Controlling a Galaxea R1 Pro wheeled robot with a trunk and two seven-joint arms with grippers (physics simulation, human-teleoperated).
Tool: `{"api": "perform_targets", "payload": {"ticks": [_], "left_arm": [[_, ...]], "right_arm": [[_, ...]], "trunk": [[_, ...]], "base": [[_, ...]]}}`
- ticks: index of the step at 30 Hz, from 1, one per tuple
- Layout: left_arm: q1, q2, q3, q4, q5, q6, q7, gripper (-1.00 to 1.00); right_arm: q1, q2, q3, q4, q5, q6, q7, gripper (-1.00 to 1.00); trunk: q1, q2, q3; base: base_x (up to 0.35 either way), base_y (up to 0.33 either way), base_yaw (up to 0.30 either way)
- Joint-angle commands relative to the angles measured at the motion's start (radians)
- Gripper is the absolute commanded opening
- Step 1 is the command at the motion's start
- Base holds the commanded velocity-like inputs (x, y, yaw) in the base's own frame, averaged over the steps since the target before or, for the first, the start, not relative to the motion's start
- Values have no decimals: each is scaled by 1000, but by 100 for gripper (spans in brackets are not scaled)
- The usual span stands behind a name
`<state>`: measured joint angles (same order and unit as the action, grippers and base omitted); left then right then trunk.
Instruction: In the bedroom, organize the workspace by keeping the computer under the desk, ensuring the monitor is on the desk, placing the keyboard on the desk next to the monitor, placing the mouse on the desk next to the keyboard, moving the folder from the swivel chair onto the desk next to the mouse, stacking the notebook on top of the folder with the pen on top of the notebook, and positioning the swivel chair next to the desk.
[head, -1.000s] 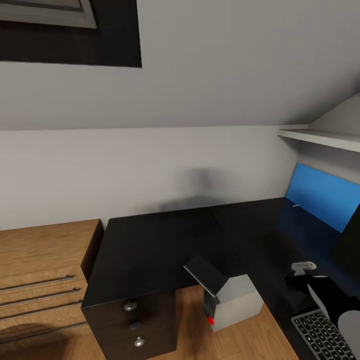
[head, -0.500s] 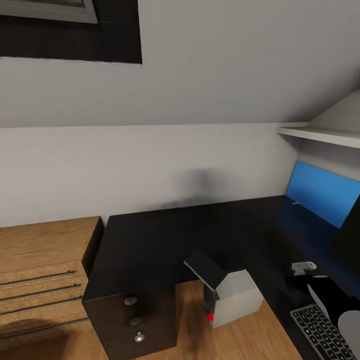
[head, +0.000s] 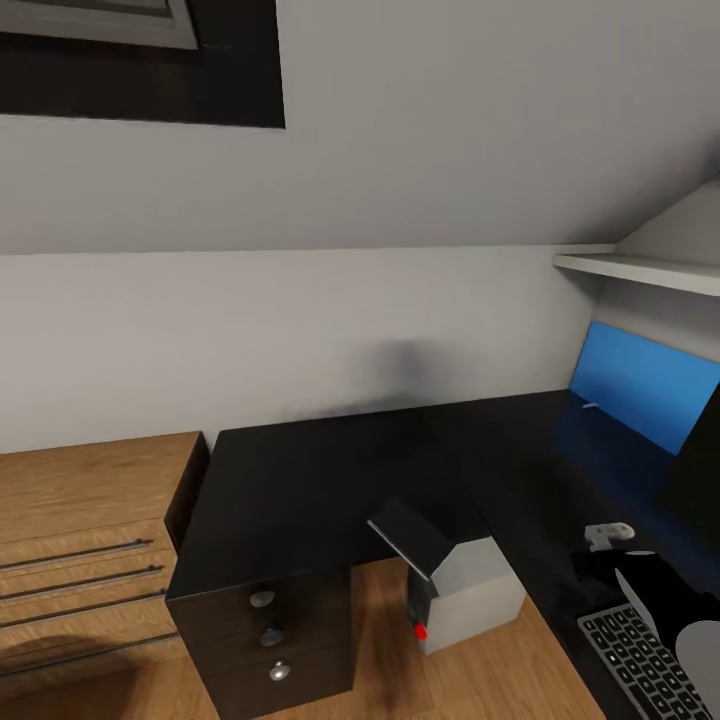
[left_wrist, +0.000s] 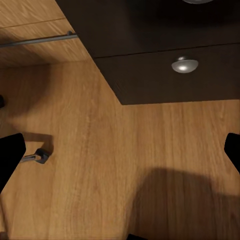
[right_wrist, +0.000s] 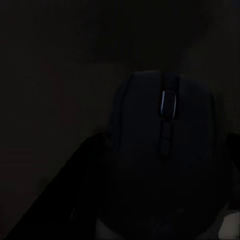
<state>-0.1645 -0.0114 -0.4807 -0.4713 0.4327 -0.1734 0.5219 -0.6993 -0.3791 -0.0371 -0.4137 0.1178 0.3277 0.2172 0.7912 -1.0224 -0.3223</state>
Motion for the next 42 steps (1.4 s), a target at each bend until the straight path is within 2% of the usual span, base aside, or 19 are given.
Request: {"api": "perform_targets", "payload": {"ticks": [1, 6, 14, 26, 30, 42], "left_arm": [[-1, 1, -8, 0, 11, -6, 6, 100], [-1, 1, -8, 0, 11, -7, 5, 100], [-1, 1, -8, 0, 11, -6, 5, 100], [-1, 0, -9, 0, 11, -7, 8, 100], [-1, -1, -9, 0, 11, -8, 11, 100], [-1, 1, -9, 0, 11, -7, 9, 100]], "right_arm": [[0, 0, -4, -2, 10, 5, 8, -100], [0, 0, -4, -2, 10, 5, 4, -100], [0, 0, -4, -2, 10, 5, -40, -100], [0, 0, -4, -2, 10, 5, -42, -100], [0, 0, -4, -2, 10, 5, -42, -100], [0, 0, -4, -2, 10, 5, -42, -100]], "trunk": [[0, -1, -1], [0, -1, -1], [0, -1, -1], [0, -1, -1], [15, -29, -14], [15, -29, -14]], "base": [[0, 0, 0], [0, 0, 0], [0, 0, 0], [0, 0, 0], [0, 0, 0], [0, 0, 0]]}}
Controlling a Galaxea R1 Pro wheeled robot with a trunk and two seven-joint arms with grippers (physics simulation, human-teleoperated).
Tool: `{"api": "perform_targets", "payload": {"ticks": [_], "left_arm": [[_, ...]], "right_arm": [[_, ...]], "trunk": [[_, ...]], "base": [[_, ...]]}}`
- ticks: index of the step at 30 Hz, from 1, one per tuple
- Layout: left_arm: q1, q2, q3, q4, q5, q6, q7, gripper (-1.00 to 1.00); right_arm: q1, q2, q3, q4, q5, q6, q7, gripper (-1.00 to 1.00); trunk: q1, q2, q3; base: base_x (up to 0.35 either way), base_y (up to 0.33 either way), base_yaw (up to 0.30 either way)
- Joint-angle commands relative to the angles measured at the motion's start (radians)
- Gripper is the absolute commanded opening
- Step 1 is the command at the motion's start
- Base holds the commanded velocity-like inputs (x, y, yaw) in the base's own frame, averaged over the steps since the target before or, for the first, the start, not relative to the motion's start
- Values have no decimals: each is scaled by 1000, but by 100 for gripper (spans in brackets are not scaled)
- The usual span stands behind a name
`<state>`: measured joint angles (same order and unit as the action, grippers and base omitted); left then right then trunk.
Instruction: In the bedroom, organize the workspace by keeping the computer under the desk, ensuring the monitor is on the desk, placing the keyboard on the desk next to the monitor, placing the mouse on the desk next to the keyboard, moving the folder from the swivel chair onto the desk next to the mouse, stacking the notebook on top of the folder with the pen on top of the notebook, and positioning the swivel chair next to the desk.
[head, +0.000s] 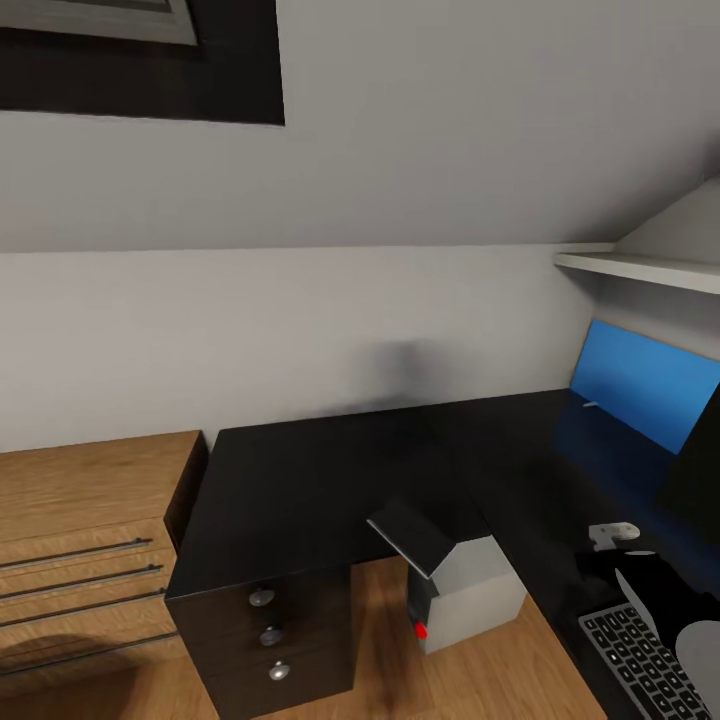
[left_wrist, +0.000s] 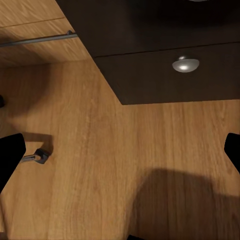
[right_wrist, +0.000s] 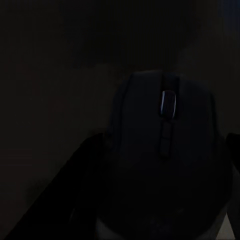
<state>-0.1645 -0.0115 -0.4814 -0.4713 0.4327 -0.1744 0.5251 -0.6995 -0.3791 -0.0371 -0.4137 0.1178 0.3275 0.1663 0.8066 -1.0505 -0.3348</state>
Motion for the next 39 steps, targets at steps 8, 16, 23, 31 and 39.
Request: {"api": "perform_targets", "payload": {"ticks": [8, 16, 23, 31, 39], "left_arm": [[-1, 1, -8, 0, 11, -6, 6, 100], [-1, 1, -8, 0, 11, -6, 6, 100], [-1, 1, -7, 0, 11, -5, 6, 100], [-1, 1, -5, 1, 11, -5, 8, 100], [-1, 1, -6, 3, 9, -5, 13, 100]], "right_arm": [[0, 0, -4, -2, 10, 5, 9, 100], [0, 0, -4, -2, 9, 2, 9, 100], [0, 0, -6, -14, 7, -4, 9, 100], [1, 6, -31, -163, -33, 10, 11, 100], [8, 40, -39, -400, -133, 209, 9, 100]], "trunk": [[0, -1, -1], [0, -1, -1], [0, -1, -1], [0, -1, -1], [0, -1, -1]], "base": [[0, 0, 0], [0, 0, 0], [0, 0, 0], [0, 0, 0], [0, 0, 0]]}}
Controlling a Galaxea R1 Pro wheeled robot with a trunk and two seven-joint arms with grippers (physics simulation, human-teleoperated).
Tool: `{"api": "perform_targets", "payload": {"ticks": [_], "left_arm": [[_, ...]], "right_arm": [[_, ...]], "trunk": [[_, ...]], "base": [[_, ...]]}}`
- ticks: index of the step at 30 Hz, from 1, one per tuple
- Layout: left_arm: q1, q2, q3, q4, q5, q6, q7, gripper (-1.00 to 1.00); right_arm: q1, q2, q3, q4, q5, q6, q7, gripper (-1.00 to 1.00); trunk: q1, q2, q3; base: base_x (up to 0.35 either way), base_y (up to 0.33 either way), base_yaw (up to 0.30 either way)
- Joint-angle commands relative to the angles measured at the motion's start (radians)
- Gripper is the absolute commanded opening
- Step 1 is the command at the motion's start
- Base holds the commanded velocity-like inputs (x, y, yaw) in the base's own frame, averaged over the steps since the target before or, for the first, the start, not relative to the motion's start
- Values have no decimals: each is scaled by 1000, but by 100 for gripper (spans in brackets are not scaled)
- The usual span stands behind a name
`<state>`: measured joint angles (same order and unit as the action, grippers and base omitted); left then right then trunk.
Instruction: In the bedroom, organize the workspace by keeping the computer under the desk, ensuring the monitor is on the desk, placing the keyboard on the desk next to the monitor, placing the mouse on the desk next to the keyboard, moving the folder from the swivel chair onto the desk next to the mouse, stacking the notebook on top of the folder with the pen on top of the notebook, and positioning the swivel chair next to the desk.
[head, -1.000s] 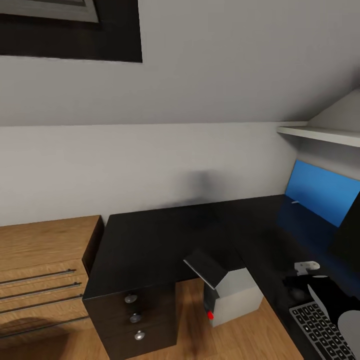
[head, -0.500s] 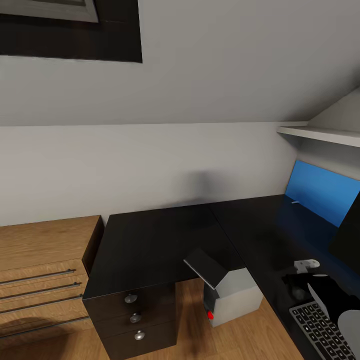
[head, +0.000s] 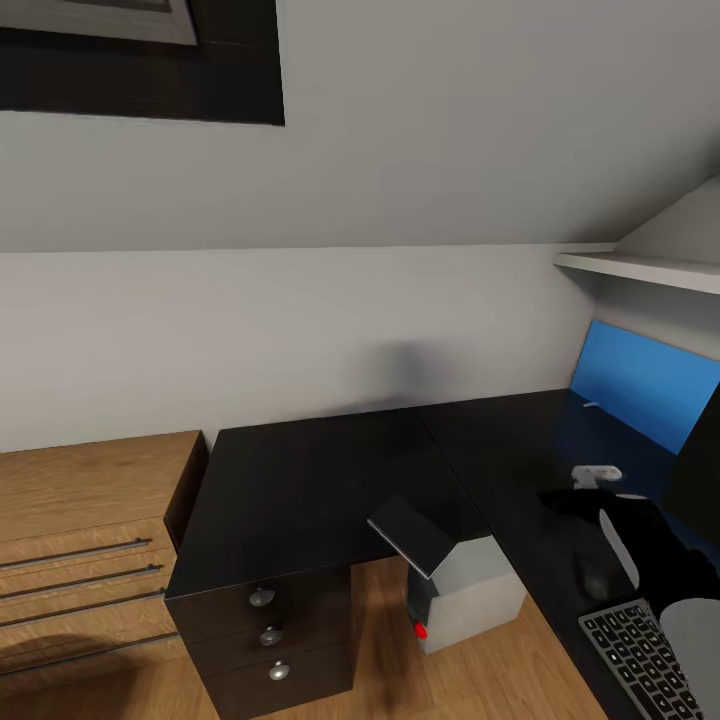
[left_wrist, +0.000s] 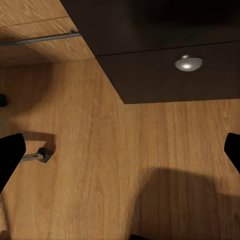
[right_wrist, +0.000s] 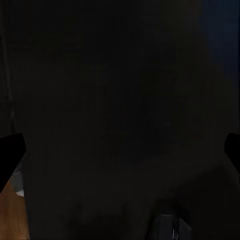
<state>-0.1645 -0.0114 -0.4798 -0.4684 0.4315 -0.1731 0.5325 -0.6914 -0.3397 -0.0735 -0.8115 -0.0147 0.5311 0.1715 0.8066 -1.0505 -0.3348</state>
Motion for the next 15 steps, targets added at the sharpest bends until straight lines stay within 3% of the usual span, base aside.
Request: {"api": "perform_targets", "payload": {"ticks": [1, 3, 9, 10, 15], "left_arm": [[-1, 1, -8, 0, 11, -6, 6, 100], [-1, 1, -9, 0, 10, -6, 6, 100], [-1, 1, -9, 1, 9, -6, 5, 100], [-1, 1, -9, 1, 9, -6, 5, 100], [-1, 1, -9, 2, 10, -6, 3, 100]], "right_arm": [[2, 3, -2, -21, -3, 12, 4, 100], [17, 36, -3, -83, -5, 33, -1, 100], [36, 103, -3, -140, -5, 71, -23, 100], [43, 125, -3, -153, -5, 81, -26, 100], [59, 160, -3, -189, -6, 95, -32, 100]], "trunk": [[0, -1, -1], [0, -1, -1], [0, -1, -1], [0, -1, -1], [0, -1, -1]], "base": [[0, 0, 0], [0, 0, 0], [0, 0, 0], [0, 0, 0], [0, 0, 59]]}}
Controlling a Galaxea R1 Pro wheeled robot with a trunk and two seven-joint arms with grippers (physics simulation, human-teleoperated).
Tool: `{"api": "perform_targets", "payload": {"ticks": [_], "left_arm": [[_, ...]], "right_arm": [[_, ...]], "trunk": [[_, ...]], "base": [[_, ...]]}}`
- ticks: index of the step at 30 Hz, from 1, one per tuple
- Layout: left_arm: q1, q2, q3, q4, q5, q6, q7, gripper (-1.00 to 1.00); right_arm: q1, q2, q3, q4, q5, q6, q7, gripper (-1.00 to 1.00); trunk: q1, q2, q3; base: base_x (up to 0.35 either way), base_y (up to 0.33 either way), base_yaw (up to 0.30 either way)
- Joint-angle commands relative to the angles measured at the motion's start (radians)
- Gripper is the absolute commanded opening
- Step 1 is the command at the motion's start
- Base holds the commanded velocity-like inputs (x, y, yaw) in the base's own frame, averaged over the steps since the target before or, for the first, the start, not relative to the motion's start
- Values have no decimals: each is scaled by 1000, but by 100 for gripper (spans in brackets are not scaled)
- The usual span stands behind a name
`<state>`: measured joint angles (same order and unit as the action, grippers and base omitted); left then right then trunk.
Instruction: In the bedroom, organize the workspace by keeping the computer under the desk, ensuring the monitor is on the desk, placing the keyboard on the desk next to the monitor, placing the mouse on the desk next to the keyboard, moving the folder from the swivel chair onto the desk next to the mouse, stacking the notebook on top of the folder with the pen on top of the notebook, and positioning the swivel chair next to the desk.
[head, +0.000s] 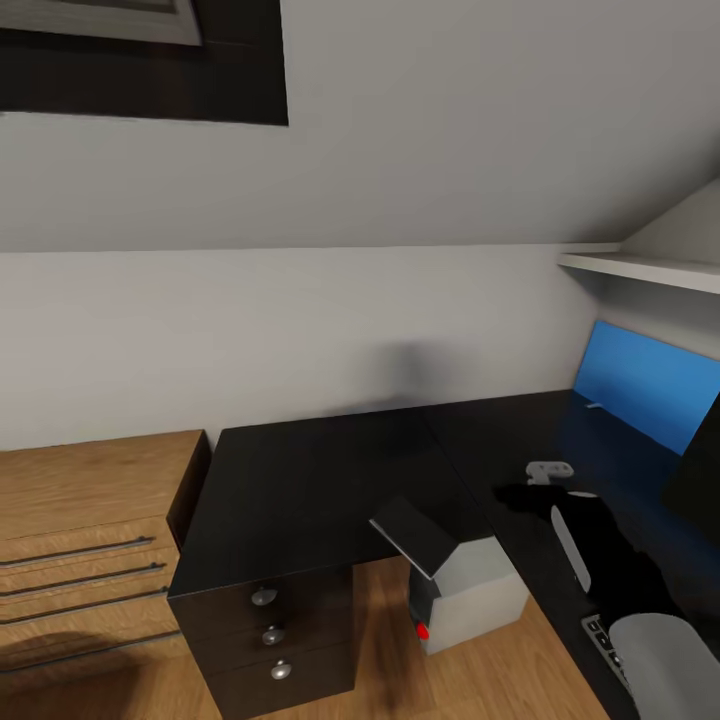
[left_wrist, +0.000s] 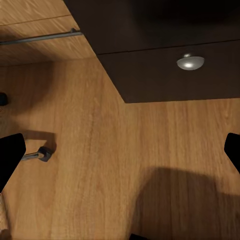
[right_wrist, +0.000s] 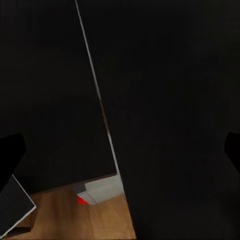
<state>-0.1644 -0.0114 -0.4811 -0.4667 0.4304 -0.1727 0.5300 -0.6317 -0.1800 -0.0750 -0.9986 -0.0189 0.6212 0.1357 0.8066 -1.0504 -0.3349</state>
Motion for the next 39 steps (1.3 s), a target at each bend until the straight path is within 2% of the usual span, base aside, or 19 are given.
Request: {"api": "perform_targets", "payload": {"ticks": [1, 2, 4, 6, 10, 11, 13, 17, 18, 21, 31, 37, 39], "left_arm": [[-1, 1, -8, 1, 11, -6, 5, 100], [-1, 1, -8, 1, 11, -6, 5, 100], [-1, 1, -7, 2, 11, -5, 4, 100], [-1, 1, -7, 2, 11, -5, 3, 100], [-1, 2, -6, 5, 12, -4, 2, 100], [-1, 2, -6, 6, 13, -4, 1, 100], [-1, 2, -5, 6, 13, -5, 1, 100], [-1, 3, -4, 10, 13, -6, 1, 100], [-1, 3, -5, 19, 13, -7, 1, 100], [-1, 2, -5, 24, 13, -7, 0, 100], [-1, 2, -2, 26, 14, -7, 1, 100], [-1, 2, -3, 26, 14, -7, 3, 100], [-1, 1, -4, 26, 14, -7, 4, 100]], "right_arm": [[4, 8, -2, -9, -1, 6, 1, 100], [9, 16, -2, -17, -1, 7, -2, 100], [46, 52, -1, -66, 1, 9, -50, 100], [66, 69, 0, -89, 1, 8, -85, 100], [113, 126, 4, -152, 2, 5, -200, 100], [130, 153, 10, -172, 5, 4, -249, 100], [141, 171, 21, -182, 8, 3, -285, 100], [154, 187, 63, -188, 10, 2, -322, 100], [162, 190, 96, -189, 11, 1, -334, 100], [167, 193, 128, -189, 10, 1, -350, 100], [169, 201, 141, -185, 11, 1, -360, 100], [174, 220, 143, -178, 11, 0, -366, 100], [175, 223, 155, -172, 11, 0, -376, 100]], "trunk": [[0, -1, -1], [0, -1, -1], [0, -1, -1], [0, -1, -1], [0, -1, -1], [0, -1, -1], [0, -1, -1], [0, -1, -1], [0, -1, -1], [0, -1, -3], [0, -1, -10], [0, -1, -15], [0, -1, -17]], "base": [[0, 0, 171], [0, 0, 193], [0, 0, 234], [0, 0, 254], [0, 0, 271], [0, 0, 277], [0, 0, 278], [-11, 0, 279], [-178, 0, 279], [-267, 21, 271], [-312, 121, 259], [-219, 25, 256], [-149, 3, 256]]}}
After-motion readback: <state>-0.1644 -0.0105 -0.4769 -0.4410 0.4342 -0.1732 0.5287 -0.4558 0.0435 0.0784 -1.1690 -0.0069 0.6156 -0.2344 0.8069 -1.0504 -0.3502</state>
